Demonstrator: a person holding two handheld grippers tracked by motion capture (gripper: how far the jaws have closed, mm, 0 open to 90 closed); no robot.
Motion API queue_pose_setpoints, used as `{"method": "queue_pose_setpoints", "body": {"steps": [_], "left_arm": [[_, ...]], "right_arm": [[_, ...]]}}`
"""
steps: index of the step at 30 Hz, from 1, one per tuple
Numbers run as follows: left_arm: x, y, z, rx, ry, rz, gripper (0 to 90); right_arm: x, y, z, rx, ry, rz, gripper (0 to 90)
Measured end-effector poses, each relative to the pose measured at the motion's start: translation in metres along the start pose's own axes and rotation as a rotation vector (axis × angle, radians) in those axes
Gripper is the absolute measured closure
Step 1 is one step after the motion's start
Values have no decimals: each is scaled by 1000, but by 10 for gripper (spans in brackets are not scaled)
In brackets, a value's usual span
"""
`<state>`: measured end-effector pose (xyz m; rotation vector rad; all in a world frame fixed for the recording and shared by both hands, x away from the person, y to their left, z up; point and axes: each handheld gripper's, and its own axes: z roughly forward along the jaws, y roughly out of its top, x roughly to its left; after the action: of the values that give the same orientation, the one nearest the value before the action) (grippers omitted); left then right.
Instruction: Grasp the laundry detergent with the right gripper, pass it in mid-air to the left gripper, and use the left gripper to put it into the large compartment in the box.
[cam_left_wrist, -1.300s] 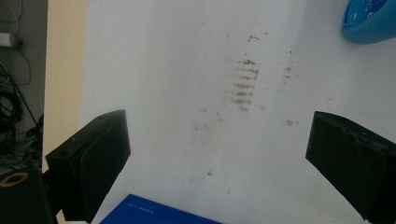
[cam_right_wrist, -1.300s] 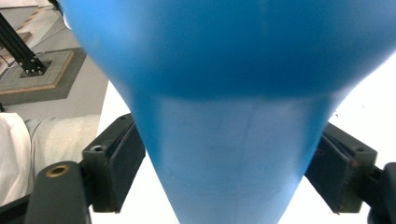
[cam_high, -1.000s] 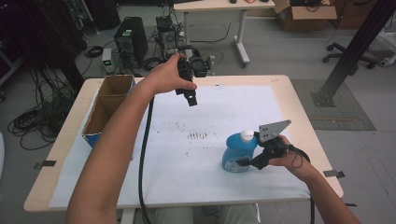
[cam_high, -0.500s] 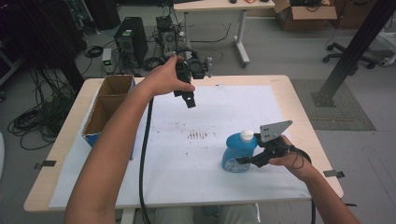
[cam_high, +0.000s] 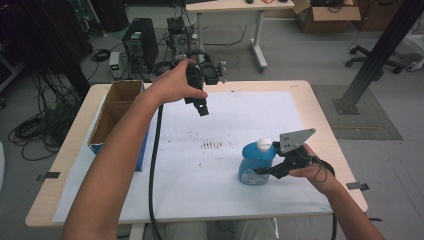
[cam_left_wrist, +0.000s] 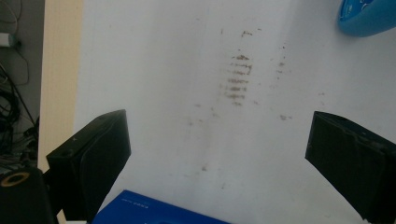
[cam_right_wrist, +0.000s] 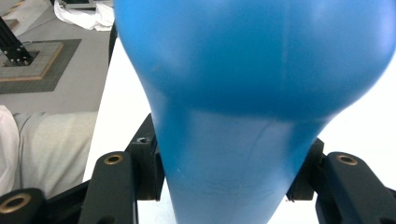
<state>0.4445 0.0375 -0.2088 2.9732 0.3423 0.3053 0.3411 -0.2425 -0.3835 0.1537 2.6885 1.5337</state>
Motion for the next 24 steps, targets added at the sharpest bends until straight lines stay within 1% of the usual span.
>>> {"method": "queue_pose_setpoints", "body": {"steps": [1,2,4,5,6,8,9,10,11,12,13,14,16,17,18,19,20,22,23,24], "left_arm": [[-3,0,-3,-3,5,6,70],[-3,0,-3,-3,5,6,70],[-7,0,-7,-6,8,13,71],[-7,0,-7,-6,8,13,71],[-9,0,-10,-8,10,19,71],[-14,0,-14,-13,10,26,71],[-18,-1,-20,-14,7,32,71],[-18,-1,-20,-14,7,32,71],[-22,-1,-26,-19,-7,28,71],[-22,-1,-26,-19,-7,28,71],[-26,-1,-32,-26,-17,27,71],[-26,-1,-32,-26,-17,27,68],[-33,-2,-41,-32,-25,32,69],[-33,-2,-41,-32,-25,32,69],[-38,-3,-46,-37,-27,41,68],[-38,-3,-46,-37,-27,41,68],[-43,-3,-51,-40,-29,47,68],[-46,-3,-53,-41,-27,53,68],[-50,-4,-58,-43,-25,60,68],[-50,-4,-58,-43,-25,60,69]], "right_arm": [[0,2,-1,-7,-3,-5,439],[0,2,-1,-7,-3,-5,439],[1,8,-6,-26,-9,-6,439],[1,8,-6,-26,-9,-6,439],[3,13,-10,-33,-11,-9,440],[3,16,-12,-37,-10,-7,440],[4,21,-16,-41,-9,0,440],[4,21,-16,-41,-9,0,440],[4,26,-19,-46,-6,8,440],[4,26,-19,-46,-6,8,440],[5,30,-22,-42,-4,16,440],[5,30,-22,-42,-4,16,440],[6,37,-26,-36,-2,20,439],[6,37,-26,-36,-2,20,439],[6,42,-29,-36,-4,14,439],[6,42,-29,-36,-4,14,439],[7,47,-31,-37,-1,7,439],[7,50,-32,-35,-1,-1,439],[8,57,-33,-30,-3,-13,439],[8,61,-33,-27,-3,-20,439]]}}
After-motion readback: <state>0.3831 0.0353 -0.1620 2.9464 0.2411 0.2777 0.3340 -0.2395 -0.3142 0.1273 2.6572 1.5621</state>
